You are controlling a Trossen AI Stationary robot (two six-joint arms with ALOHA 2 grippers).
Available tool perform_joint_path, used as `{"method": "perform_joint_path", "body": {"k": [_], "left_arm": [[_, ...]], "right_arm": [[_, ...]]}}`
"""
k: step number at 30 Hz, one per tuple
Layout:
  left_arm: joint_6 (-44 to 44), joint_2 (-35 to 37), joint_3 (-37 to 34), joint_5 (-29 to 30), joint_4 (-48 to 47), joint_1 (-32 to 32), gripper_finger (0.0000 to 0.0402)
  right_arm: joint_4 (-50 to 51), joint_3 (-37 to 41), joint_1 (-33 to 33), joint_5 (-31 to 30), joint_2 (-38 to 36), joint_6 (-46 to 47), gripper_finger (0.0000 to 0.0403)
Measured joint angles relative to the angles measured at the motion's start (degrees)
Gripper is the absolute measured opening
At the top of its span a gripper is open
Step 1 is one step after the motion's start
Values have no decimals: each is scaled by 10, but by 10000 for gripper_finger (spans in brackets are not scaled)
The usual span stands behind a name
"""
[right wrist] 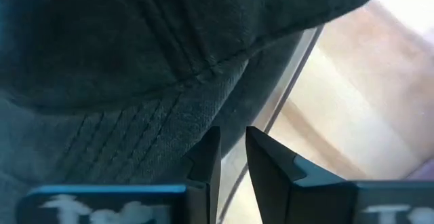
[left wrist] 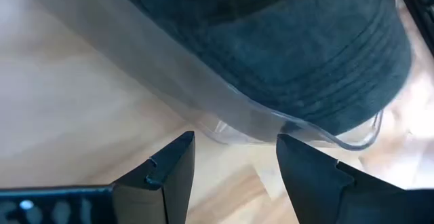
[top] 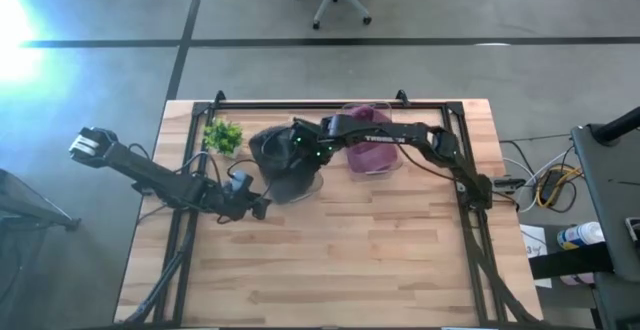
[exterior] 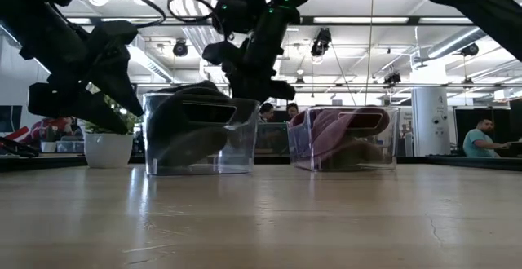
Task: Pick & Place hat
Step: Put the black cap into the transparent bin
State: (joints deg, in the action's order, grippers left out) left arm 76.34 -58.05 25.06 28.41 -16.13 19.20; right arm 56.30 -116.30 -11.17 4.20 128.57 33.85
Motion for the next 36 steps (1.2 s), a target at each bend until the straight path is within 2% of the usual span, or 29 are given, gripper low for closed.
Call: {"method": "perform_joint_path", "body": {"k": [5,9,16,20,24,27,32,36], "left_arm": [[0,-5,0,-5,17,0,202],[-6,-3,4,2,22,-1,202],[-32,14,43,0,21,0,202],[-76,22,85,3,20,0,202],[-138,22,132,28,19,0,202],[-167,22,164,54,-13,0,202],[-188,22,201,61,-93,6,202],[-171,23,202,56,-123,17,202]], "right_arm": [[70,-49,13,-21,34,-29,68],[144,-87,18,-77,48,-56,68],[185,-124,19,-182,48,-81,68],[185,-116,20,-189,48,-86,68],[184,-99,22,-193,48,-89,68],[183,-99,28,-219,40,-109,68],[143,-110,36,-301,1,-146,68],[86,-110,14,-284,-4,-162,68]]}}
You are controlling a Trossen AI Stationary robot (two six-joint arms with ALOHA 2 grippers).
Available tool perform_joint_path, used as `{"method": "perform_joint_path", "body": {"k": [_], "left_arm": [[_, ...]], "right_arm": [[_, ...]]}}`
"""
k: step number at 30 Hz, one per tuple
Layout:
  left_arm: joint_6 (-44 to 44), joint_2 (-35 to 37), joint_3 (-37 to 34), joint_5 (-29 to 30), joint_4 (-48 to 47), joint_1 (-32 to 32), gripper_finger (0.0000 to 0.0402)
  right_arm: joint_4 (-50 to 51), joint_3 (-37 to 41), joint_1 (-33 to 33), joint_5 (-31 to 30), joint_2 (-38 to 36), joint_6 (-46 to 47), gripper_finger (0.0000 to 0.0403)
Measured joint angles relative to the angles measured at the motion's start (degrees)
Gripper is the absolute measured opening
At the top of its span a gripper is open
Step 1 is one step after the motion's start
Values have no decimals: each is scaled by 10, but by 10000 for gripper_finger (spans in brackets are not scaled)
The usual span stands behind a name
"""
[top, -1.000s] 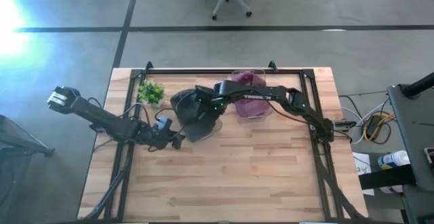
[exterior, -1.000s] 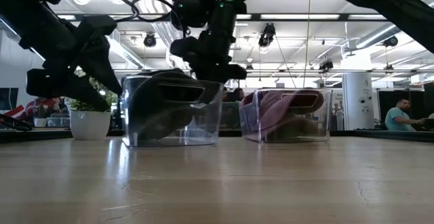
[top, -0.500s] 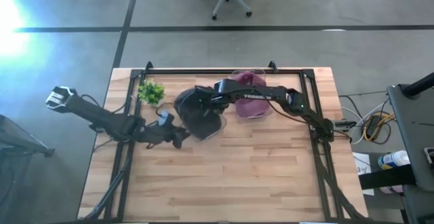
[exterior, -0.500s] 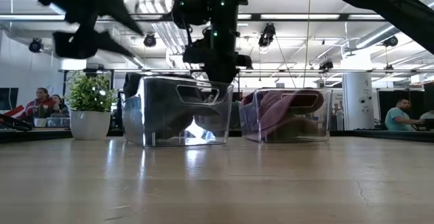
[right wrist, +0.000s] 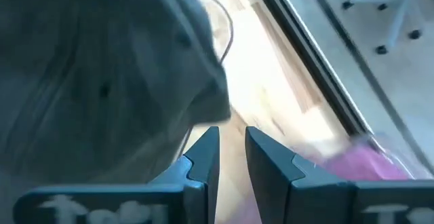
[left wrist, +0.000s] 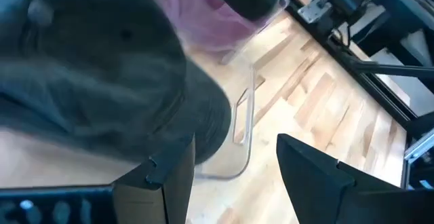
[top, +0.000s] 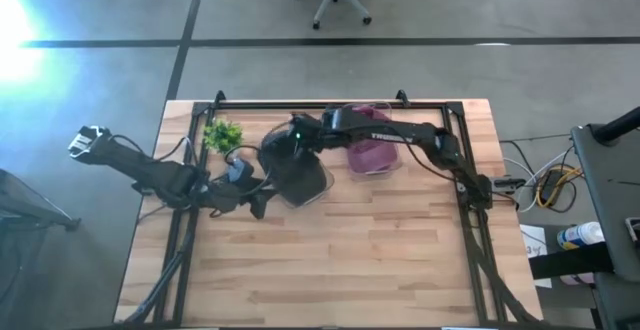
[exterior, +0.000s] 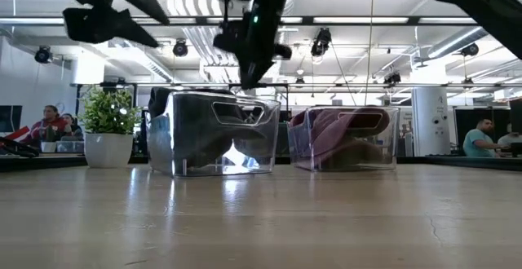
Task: Pick & Place hat
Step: Put the black cap into the transparent bin, then adjust the transparent bins
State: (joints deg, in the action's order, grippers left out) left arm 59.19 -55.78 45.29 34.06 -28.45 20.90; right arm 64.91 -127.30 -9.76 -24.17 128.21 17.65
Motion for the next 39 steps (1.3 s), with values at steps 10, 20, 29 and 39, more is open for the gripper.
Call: {"method": "perform_joint_path", "body": {"k": [10,20,29,39], "left_arm": [[185,-2,-60,-29,-113,32,202],[235,-2,-156,-31,-30,30,202],[232,-1,-163,-9,-6,28,202],[172,2,-118,0,-9,29,202]], "right_arm": [[-61,1,-31,121,58,-35,68],[-65,3,-10,140,96,-59,68],[-5,5,-6,115,77,-48,68],[-3,4,13,101,-28,-117,68]]}}
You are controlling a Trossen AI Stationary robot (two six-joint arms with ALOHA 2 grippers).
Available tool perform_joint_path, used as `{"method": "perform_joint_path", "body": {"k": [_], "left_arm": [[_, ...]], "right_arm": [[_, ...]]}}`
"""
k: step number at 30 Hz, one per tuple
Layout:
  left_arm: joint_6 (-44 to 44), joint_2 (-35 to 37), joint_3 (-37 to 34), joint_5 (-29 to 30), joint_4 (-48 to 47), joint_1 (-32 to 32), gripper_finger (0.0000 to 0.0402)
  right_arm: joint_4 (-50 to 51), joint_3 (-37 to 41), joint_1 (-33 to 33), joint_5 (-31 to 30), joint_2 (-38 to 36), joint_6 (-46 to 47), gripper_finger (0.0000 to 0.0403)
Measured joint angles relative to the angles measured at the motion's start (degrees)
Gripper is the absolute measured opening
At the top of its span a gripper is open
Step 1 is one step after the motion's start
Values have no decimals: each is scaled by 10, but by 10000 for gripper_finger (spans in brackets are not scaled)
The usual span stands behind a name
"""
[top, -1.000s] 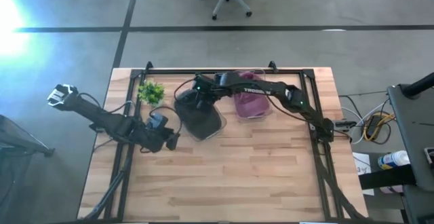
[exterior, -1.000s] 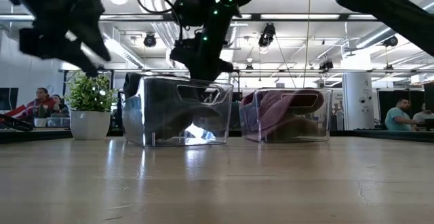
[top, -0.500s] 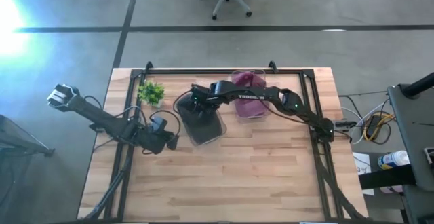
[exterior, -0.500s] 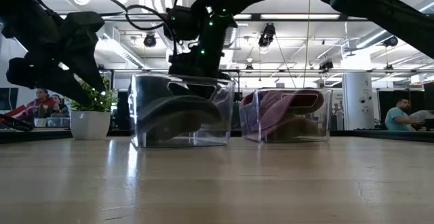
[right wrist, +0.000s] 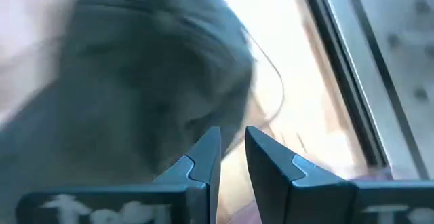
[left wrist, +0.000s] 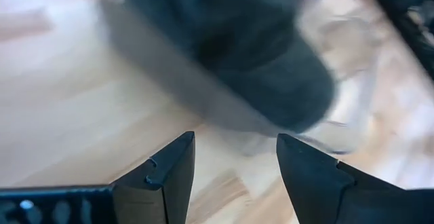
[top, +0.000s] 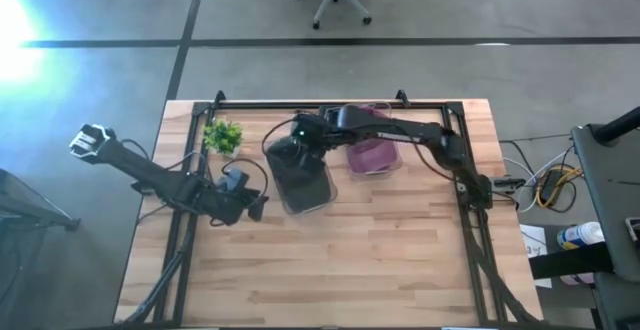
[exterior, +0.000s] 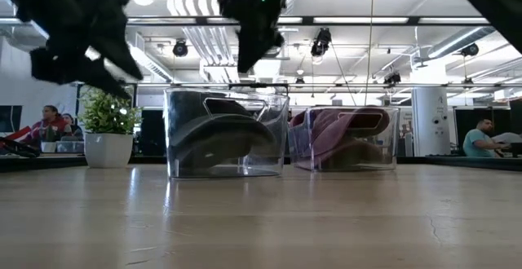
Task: Pick & Place hat
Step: Adjust the transparent bins
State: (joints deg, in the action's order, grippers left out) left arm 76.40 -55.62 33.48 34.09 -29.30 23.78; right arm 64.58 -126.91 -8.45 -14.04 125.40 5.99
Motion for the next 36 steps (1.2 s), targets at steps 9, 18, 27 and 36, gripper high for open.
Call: {"method": "perform_joint_path", "body": {"k": [9,18,27,36], "left_arm": [[-123,0,111,-3,-73,39,202],[-31,3,177,77,-261,46,202],[-18,14,212,85,-288,62,202],[-18,26,232,86,-313,88,202]], "right_arm": [[55,25,111,163,-13,-263,68],[-30,94,184,248,3,-303,68],[-169,85,188,162,62,-194,68],[-231,35,166,56,104,-65,68]]}}
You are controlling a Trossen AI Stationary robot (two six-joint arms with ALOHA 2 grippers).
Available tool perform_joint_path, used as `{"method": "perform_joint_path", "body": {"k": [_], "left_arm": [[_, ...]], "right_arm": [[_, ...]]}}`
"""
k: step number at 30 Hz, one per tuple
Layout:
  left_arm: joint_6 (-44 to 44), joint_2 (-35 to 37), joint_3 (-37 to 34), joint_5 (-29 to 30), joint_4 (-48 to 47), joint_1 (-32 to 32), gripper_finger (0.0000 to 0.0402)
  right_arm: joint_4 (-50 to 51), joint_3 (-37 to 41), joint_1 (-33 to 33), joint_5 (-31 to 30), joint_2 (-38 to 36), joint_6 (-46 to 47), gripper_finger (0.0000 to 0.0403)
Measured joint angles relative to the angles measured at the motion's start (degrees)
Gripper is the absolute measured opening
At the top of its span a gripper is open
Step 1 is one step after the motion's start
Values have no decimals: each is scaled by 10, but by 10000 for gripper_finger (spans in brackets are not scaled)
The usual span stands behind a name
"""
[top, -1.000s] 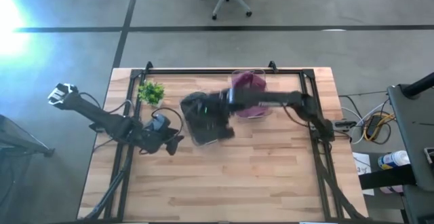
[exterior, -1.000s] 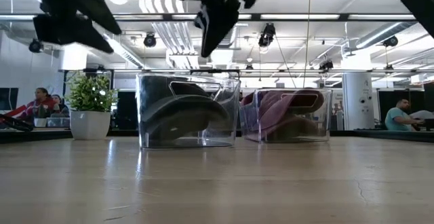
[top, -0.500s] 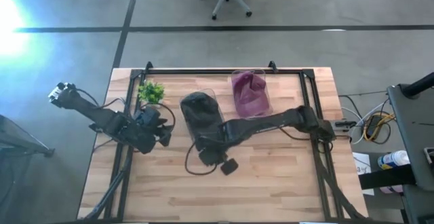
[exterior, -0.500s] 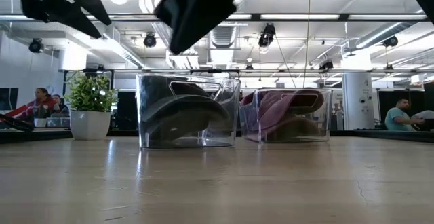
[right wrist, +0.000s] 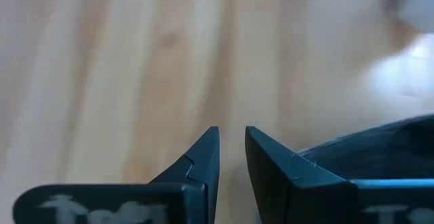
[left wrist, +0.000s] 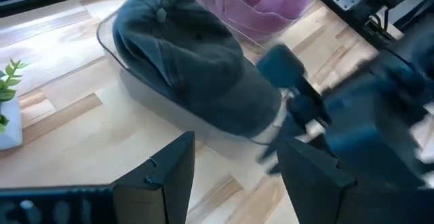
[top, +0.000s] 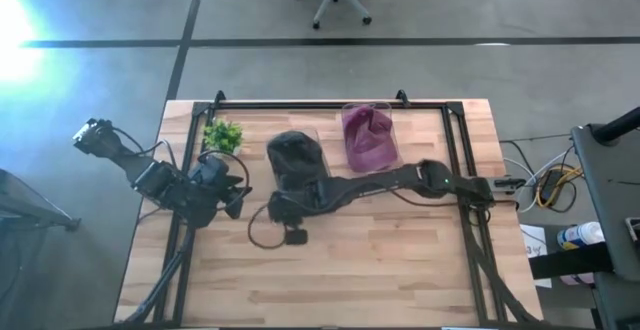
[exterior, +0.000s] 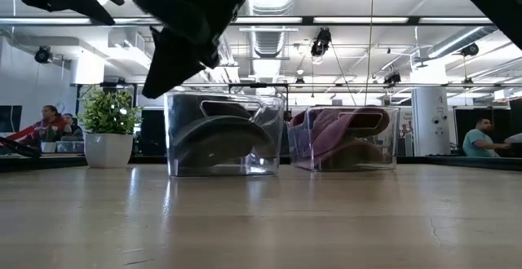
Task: Pick & Place hat
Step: Adjust the transparent bins
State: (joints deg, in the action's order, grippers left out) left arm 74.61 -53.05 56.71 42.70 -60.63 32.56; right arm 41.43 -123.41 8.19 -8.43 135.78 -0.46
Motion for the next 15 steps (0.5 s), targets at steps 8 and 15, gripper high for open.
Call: {"method": "perform_joint_path", "body": {"k": [8,15], "left_arm": [[0,3,-2,-1,-4,3,202],[5,5,-2,-2,-11,6,202]], "right_arm": [[-68,1,-47,-68,12,7,68],[-106,2,-81,-82,10,42,68]]}}
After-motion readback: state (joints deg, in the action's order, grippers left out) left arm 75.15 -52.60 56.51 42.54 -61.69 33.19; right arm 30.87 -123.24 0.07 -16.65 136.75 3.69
